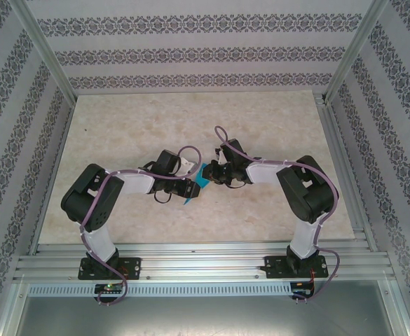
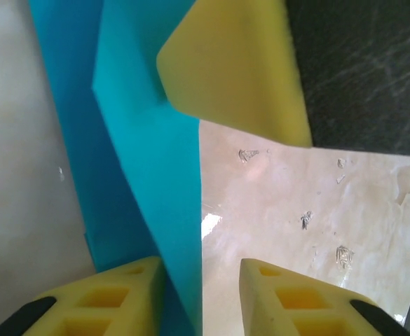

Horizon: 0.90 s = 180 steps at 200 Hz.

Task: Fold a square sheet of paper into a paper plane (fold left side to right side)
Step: Fold the wing for the fifth time at the center of the table.

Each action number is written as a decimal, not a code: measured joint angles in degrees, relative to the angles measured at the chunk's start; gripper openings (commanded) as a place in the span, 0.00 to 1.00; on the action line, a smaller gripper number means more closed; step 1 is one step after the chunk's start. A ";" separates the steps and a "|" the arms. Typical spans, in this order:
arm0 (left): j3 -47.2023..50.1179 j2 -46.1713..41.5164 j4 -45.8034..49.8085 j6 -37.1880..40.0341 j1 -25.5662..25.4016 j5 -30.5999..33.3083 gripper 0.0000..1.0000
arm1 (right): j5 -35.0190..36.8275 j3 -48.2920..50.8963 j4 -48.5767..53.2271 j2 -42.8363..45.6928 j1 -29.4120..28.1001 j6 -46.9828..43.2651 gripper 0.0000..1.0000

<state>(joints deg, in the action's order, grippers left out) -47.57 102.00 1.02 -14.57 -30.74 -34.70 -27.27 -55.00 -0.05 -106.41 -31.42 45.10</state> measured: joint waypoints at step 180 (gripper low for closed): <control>-6.62 4.02 2.91 -1.16 2.67 -1.60 0.09 | 0.39 0.00 0.46 0.00 0.02 -0.02 0.19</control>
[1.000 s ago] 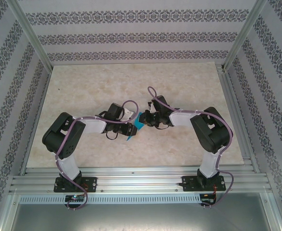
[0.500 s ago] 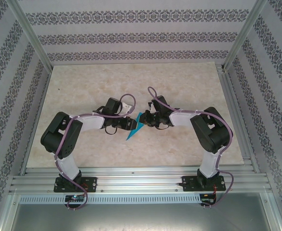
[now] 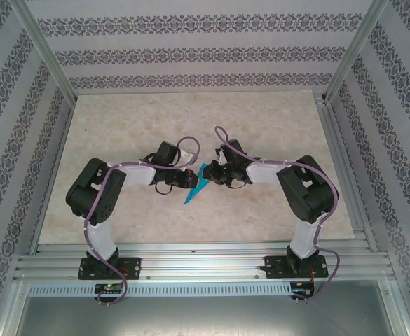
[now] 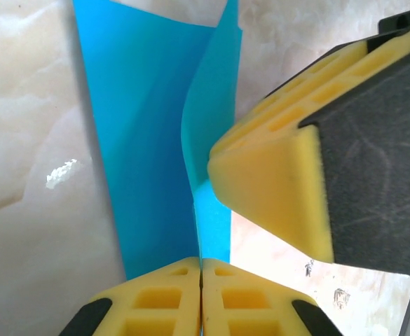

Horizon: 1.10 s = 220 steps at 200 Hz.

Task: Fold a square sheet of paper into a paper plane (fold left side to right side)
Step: Fold the wing for the fifth time at the center of the table.

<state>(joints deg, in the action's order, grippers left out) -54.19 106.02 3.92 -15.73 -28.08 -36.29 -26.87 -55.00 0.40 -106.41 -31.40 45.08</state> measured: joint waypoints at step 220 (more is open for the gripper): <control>-2.12 4.09 -0.96 0.02 1.44 -0.48 0.06 | 0.22 -0.63 0.59 -0.42 -0.50 0.04 0.13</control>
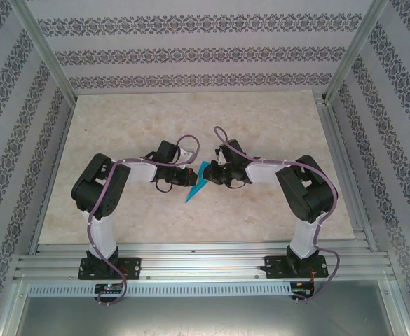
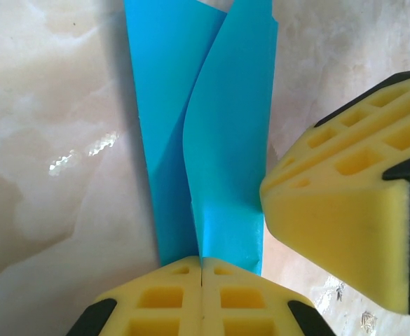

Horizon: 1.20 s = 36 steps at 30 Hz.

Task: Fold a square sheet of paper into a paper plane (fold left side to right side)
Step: Fold the wing for the fifth time at the center of the table.

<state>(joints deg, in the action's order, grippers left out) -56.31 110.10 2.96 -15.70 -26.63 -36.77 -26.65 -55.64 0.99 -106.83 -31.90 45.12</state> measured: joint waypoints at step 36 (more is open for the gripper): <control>3.98 -10.80 1.44 -0.48 2.45 1.27 0.32 | 1.95 -0.42 1.73 -2.21 -0.37 -0.02 0.11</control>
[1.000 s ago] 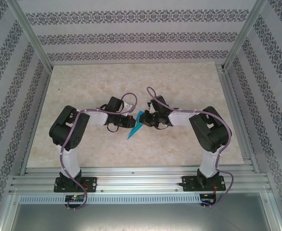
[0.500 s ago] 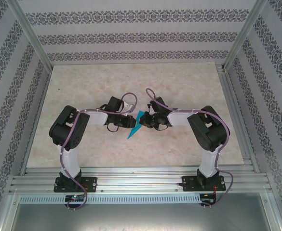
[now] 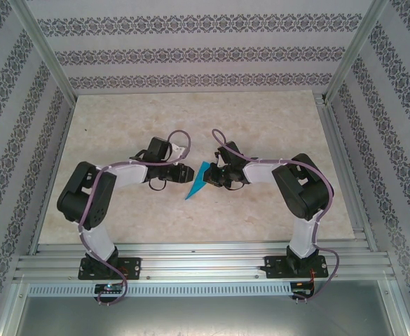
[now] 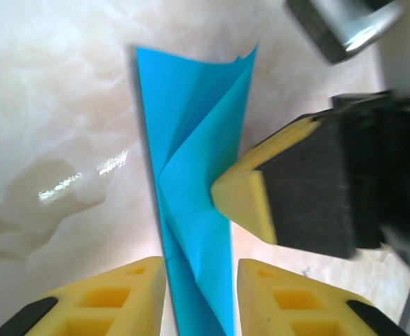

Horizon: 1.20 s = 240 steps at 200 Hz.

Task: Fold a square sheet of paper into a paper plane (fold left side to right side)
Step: Fold the wing for the fifth time at the center of the table.

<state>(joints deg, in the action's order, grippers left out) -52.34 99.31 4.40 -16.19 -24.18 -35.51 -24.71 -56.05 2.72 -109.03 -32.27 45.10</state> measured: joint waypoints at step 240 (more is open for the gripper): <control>2.78 1.14 1.11 -9.35 -6.36 -2.60 0.22 | 0.22 -0.92 1.57 -0.26 0.00 -0.22 0.11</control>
<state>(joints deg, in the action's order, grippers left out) -49.56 100.44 5.52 -25.54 -30.55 -38.11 -24.49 -56.97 4.29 -109.30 -32.27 44.88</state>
